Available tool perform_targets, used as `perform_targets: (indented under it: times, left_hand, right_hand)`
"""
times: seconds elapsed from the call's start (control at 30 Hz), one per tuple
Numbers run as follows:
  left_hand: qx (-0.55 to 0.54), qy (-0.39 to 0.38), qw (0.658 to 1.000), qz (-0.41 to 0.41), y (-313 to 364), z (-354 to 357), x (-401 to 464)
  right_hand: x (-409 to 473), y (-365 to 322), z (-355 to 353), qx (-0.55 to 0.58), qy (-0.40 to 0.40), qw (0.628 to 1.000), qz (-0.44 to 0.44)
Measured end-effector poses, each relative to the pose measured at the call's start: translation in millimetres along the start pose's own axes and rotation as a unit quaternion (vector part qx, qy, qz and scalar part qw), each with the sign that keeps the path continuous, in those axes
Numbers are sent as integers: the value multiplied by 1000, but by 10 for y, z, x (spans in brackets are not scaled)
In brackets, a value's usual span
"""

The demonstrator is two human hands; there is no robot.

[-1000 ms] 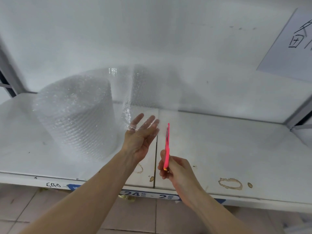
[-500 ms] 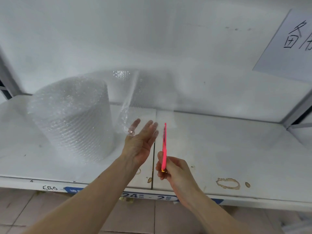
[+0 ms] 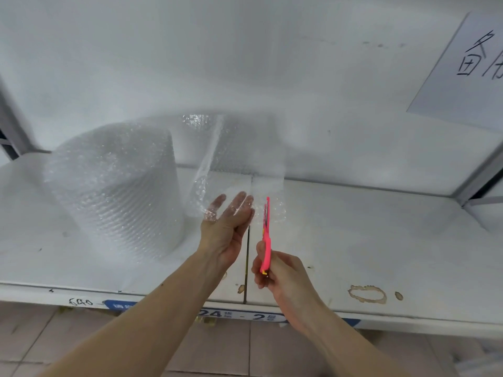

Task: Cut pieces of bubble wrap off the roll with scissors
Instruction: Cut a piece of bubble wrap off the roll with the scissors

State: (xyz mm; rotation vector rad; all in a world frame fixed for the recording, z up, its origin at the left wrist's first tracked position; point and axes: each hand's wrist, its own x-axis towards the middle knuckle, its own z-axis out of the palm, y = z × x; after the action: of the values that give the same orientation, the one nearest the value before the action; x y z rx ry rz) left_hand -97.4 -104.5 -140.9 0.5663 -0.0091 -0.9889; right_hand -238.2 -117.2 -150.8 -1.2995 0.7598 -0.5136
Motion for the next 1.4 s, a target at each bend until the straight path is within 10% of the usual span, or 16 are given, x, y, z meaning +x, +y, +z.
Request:
perform_targets:
  times: [1.4]
  left_hand:
    - [23, 11, 1000, 8, 23, 68, -13]
  right_hand:
    - [6, 40, 15, 15, 9, 1000, 17]
